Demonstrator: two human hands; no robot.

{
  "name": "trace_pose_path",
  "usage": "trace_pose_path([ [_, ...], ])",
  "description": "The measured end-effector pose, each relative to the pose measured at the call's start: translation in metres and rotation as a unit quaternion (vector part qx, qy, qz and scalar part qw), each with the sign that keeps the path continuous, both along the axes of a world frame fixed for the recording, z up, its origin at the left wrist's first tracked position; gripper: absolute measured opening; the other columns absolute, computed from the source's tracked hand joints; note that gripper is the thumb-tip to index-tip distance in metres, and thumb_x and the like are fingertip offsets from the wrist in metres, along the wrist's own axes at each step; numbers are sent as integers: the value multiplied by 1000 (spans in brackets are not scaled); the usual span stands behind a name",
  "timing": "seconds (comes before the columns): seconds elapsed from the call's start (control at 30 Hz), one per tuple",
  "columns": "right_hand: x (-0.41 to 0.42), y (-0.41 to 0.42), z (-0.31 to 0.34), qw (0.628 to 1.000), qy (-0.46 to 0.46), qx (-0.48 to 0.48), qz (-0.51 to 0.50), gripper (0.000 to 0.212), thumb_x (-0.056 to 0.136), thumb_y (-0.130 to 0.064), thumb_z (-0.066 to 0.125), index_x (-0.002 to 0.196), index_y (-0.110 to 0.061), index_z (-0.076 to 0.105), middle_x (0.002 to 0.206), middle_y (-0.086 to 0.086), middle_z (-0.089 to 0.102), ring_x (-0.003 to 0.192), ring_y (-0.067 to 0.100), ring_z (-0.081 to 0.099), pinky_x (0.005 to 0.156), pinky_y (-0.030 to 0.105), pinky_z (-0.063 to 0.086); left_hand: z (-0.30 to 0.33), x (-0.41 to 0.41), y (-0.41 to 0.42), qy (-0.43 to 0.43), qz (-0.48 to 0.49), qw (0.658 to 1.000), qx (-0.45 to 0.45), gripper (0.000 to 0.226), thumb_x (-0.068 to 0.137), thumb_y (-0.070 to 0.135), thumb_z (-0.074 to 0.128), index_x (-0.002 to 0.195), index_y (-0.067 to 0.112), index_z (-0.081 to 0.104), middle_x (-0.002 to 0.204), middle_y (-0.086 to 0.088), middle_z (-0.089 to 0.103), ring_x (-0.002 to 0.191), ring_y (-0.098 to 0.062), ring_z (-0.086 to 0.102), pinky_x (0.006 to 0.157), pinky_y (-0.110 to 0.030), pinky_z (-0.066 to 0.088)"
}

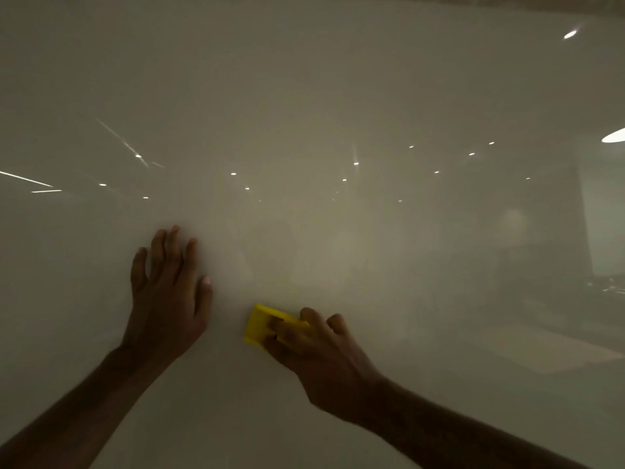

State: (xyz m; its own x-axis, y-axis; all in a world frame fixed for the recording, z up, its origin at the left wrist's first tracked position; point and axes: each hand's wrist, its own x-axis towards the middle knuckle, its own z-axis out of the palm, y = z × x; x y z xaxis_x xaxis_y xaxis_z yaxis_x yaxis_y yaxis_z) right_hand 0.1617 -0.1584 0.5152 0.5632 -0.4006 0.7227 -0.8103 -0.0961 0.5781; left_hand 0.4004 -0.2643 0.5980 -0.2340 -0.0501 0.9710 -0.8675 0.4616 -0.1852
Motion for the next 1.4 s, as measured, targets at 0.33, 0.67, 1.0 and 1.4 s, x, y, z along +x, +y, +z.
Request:
trace_pose_path([
  [0.33, -27, 11, 110, 899, -391, -180, -86, 64, 83, -18, 59, 145, -25, 41, 154, 1, 36, 108, 40, 46, 78, 45, 39, -2, 16, 1, -6, 10, 1000, 20, 62, 99, 28, 39, 148, -10, 47, 160, -36, 36, 150, -54, 34, 119, -66, 28],
  [0.67, 46, -23, 20, 1000, -6, 3, 21, 58, 92, -26, 50, 148, -36, 37, 158, -11, 30, 123, 33, 43, 82, 39, 35, 1, 23, -12, -13, -22, 1000, -16, 59, 99, 26, 44, 148, -7, 47, 161, -34, 36, 152, -50, 32, 118, -62, 28],
  [1.0, -36, -4, -17, 623, -726, -259, -134, 65, 95, -24, 50, 154, -35, 25, 164, -4, 20, 124, 42, 45, 101, 46, 38, -4, 15, -27, -29, -67, 997, -31, 65, 96, 32, 42, 149, -5, 43, 163, -32, 32, 153, -55, 22, 124, -66, 10],
  [1.4, -19, -5, 49, 624, -744, -223, -86, 71, 93, -20, 51, 156, -28, 19, 161, 3, 26, 122, 39, 40, 100, 43, 39, -8, -1, -44, -43, -149, 988, 7, 68, 98, 39, 37, 155, 3, 33, 164, -33, 25, 150, -60, 23, 110, -81, 29],
])
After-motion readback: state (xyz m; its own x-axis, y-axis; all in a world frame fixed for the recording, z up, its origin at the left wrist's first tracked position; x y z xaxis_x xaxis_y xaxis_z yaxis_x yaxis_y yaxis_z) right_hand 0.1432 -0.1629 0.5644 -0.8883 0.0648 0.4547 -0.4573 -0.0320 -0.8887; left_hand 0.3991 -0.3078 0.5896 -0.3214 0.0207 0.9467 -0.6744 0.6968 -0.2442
